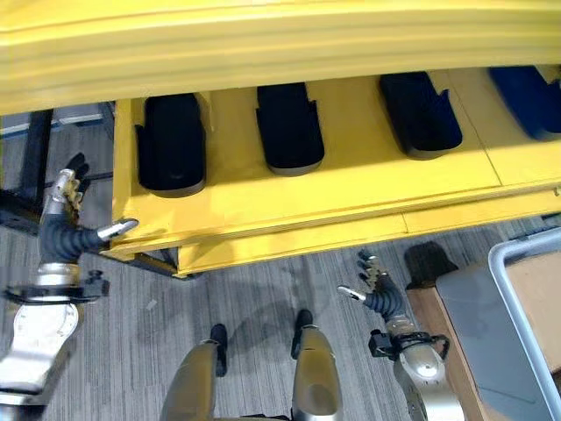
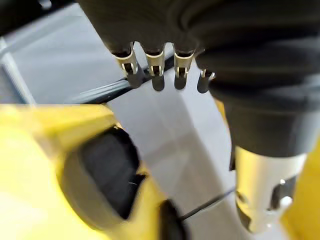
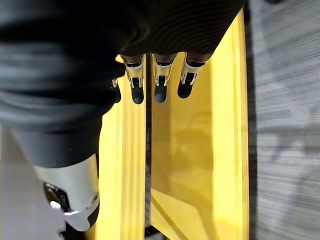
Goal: Move parts from the plastic box to the shelf.
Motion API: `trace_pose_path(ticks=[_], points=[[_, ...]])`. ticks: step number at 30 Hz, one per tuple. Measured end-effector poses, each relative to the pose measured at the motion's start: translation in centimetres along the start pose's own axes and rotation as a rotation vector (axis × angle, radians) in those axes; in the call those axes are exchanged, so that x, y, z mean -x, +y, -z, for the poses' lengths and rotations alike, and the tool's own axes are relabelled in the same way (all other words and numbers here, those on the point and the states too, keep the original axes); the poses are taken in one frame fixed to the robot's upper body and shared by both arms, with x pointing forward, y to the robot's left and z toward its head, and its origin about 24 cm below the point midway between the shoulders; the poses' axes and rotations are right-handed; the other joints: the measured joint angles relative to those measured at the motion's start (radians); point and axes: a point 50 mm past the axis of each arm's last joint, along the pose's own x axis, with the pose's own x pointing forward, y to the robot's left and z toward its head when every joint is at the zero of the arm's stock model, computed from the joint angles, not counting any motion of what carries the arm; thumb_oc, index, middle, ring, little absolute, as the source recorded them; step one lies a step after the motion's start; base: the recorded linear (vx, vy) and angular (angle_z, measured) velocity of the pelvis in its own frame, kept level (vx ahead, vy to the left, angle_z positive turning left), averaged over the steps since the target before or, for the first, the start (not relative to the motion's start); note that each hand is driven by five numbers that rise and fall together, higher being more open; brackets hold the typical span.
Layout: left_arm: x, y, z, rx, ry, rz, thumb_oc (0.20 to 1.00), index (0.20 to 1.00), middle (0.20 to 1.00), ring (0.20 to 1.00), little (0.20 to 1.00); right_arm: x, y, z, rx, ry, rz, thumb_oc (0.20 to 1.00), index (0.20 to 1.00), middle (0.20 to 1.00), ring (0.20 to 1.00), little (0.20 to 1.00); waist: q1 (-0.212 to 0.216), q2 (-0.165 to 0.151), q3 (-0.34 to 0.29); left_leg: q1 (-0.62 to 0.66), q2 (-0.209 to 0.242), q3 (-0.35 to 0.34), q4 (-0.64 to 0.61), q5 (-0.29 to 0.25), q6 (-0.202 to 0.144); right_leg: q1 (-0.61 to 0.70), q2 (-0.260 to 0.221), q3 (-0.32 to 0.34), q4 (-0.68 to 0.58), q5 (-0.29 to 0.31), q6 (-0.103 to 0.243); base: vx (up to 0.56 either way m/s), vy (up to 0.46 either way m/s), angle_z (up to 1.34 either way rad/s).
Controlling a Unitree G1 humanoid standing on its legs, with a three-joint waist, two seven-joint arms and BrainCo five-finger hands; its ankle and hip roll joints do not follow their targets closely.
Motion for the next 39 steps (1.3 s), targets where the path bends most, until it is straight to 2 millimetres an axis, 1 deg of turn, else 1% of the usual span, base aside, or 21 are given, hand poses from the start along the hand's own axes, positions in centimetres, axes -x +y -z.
trace_pose_path(ticks=[3,5,6,7,8,9,10,13,18,20,24,28,39], points=[[0.4,0.1,0.1,-0.133,-0.024,0.009,1.0,1.0,1.0,1.0,1.0,-0.3,-0.1,-0.5,0.012,-0.028,0.011,1.0,1.0,1.0,1.0,1.0,-0.002,-0.008,-0.006,-0.027,-0.001,0.002,0.002,0.002,0.003,-0.023,-0.002,0.0,-0.005,0.013,0.002,0.0,0.0,0.0],[0.8,0.0,0.3,-0.205,-0.027,0.033,1.0,1.0,1.0,1.0,1.0,-0.2,-0.4,-0.5,0.017,-0.025,0.022,1.0,1.0,1.0,1.0,1.0,-0.008,-0.008,-0.006,-0.044,-0.001,0.002,0.002,0.009,-0.002,-0.036,-0.002,-0.003,-0.009,0.019,0.001,0.0,-0.002,0.02],[1.1,-0.2,0.5,-0.224,-0.023,0.046,1.0,1.0,1.0,1.0,1.0,-0.2,-0.4,-0.5,0.017,-0.027,0.025,1.0,1.0,1.0,1.0,1.0,0.0,-0.008,-0.006,-0.049,-0.002,0.001,0.002,0.009,-0.001,-0.038,-0.002,-0.006,-0.008,0.02,0.001,0.01,0.0,0.04],[1.0,-0.3,0.4,-0.225,-0.03,0.042,1.0,1.0,1.0,1.0,1.0,-0.2,-0.5,-0.6,0.017,-0.03,0.029,1.0,1.0,1.0,1.0,1.0,-0.005,-0.009,-0.005,-0.049,-0.002,0.001,0.001,0.009,-0.001,-0.04,-0.002,-0.007,-0.011,0.02,0.001,0.01,0.004,0.03],[1.4,-0.3,0.6,-0.238,-0.017,0.053,1.0,1.0,1.0,1.0,1.0,-0.3,-0.6,-0.7,0.018,-0.032,0.033,1.0,1.0,1.0,1.0,1.0,0.0,-0.007,-0.004,-0.05,-0.002,0.0,0.0,0.009,-0.001,-0.041,-0.002,-0.009,-0.013,0.02,0.001,0.0,0.0,0.0],[1.4,-0.4,0.6,-0.257,-0.023,0.055,1.0,1.0,1.0,1.0,1.0,-0.2,-0.7,-0.7,0.018,-0.035,0.043,1.0,1.0,1.0,1.0,1.0,-0.005,-0.007,-0.003,-0.049,-0.003,0.0,-0.001,0.009,-0.001,-0.041,-0.003,-0.01,-0.015,0.02,0.001,0.0,0.0,0.0],[2.0,-0.5,0.9,-0.266,-0.004,0.069,1.0,1.0,1.0,1.0,1.0,-0.2,-0.8,-0.8,0.018,-0.038,0.053,1.0,1.0,1.0,1.0,1.0,-0.002,-0.006,-0.001,-0.049,-0.004,0.0,-0.001,0.009,-0.001,-0.041,-0.003,-0.011,-0.015,0.02,0.001,0.0,0.0,0.0],[2.6,-1.4,1.3,-0.305,-0.002,0.108,1.0,1.0,1.0,1.0,1.0,-0.3,-0.9,-0.9,0.036,-0.05,0.081,1.0,1.0,1.0,1.0,1.0,0.002,-0.004,0.03,-0.049,-0.004,-0.001,0.0,0.009,0.0,-0.041,-0.004,-0.011,-0.013,0.02,0.001,0.0,0.0,0.0],[2.2,-1.9,1.7,-0.356,-0.014,0.117,1.0,1.0,1.0,1.0,1.0,-0.3,-1.0,-1.0,0.036,-0.06,0.101,1.0,1.0,1.0,1.0,1.0,-0.002,0.001,0.036,-0.051,-0.005,-0.002,0.0,0.009,0.0,-0.041,-0.005,-0.01,-0.011,0.019,0.001,0.0,0.0,0.0],[2.0,-2.8,2.2,-0.383,-0.014,0.145,1.0,1.0,1.0,1.0,1.0,-0.4,-1.0,-1.1,0.036,-0.064,0.107,1.0,1.0,1.0,1.0,1.0,-0.003,0.003,0.037,-0.05,-0.005,-0.001,0.0,0.009,0.0,-0.041,-0.005,-0.01,-0.01,0.019,0.001,0.0,0.0,0.0],[1.8,-3.9,2.6,-0.417,-0.01,0.187,1.0,1.0,1.0,1.0,1.0,-0.4,-1.0,-1.2,0.036,-0.068,0.113,1.0,1.0,1.0,1.0,1.0,-0.019,-0.003,0.048,-0.051,-0.005,0.002,0.001,0.009,0.0,-0.049,-0.005,-0.006,-0.007,0.019,0.001,0.0,0.008,-0.02],[1.4,-4.4,2.9,-0.418,-0.004,0.197,1.0,1.0,1.0,1.0,1.0,-0.4,-1.0,-1.2,0.035,-0.073,0.119,1.0,1.0,1.0,1.0,1.0,-0.03,-0.001,0.054,-0.051,-0.004,0.003,0.002,0.009,0.0,-0.051,-0.004,-0.004,-0.006,0.019,0.001,0.0,0.0,0.0],[0.4,-5.3,3.2,-0.45,-0.004,0.208,1.0,1.0,1.0,1.0,1.0,-0.5,-1.1,-1.3,0.035,-0.077,0.138,1.0,1.0,1.0,1.0,1.0,-0.037,-0.002,0.054,-0.056,-0.001,0.008,0.004,0.01,0.0,-0.065,-0.001,0.004,0.003,0.018,0.0,0.0,0.0,-0.01]])
